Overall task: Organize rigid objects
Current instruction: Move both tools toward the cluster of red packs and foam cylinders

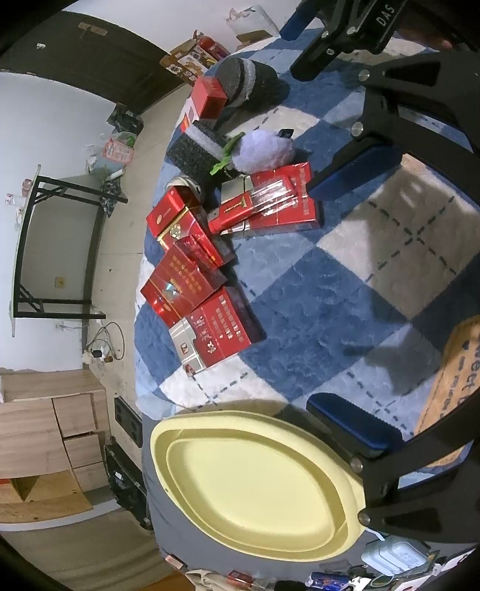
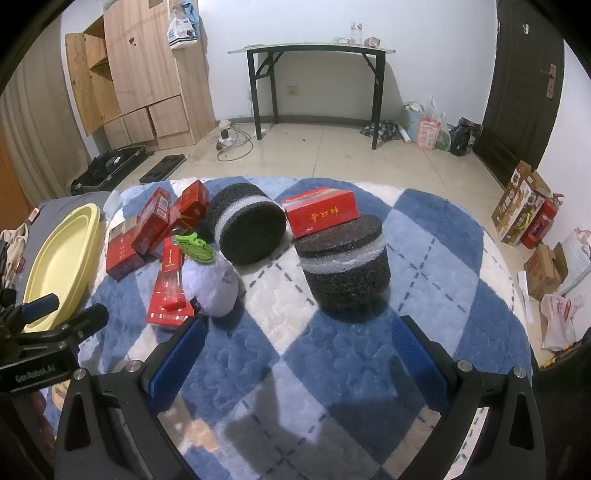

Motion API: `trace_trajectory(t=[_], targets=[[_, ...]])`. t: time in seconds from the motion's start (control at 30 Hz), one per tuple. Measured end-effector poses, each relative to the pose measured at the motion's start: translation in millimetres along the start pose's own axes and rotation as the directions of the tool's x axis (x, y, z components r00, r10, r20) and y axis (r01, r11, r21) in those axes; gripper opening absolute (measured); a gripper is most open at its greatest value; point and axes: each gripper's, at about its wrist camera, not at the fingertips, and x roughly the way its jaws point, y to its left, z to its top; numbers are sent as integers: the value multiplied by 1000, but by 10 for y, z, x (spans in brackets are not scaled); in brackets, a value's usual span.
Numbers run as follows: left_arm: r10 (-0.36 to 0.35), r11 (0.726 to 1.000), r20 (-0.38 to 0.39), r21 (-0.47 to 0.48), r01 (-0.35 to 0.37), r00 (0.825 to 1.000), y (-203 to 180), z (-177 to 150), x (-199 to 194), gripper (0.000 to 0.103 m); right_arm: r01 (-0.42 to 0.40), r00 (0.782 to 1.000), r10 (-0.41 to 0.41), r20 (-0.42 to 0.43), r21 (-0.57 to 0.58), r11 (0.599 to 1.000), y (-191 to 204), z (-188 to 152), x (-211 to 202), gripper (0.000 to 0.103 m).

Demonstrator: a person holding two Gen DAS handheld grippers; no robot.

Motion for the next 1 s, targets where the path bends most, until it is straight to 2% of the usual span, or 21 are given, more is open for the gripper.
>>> trace_trajectory(t=[0.23,0.37,0.6,1.0], targets=[[-25,1000,-19,-3,25,999,120,125,14,103,3,1000,-3,-11,3,1000,-34,-9,36,103],[-49,997,-53,-66,46,997,194,118,86,103,6,1000,-6,-13,10,1000,-79,3,59,103],[-65,998,-52,9,66,997,-23,19,70,103,28,999,-27,-19,20,999,-154,20,138,103],[-60,998,-40,0,60,997,5,35,54,103,17,999,-17,-30,7,1000,-125,21,155,103]])
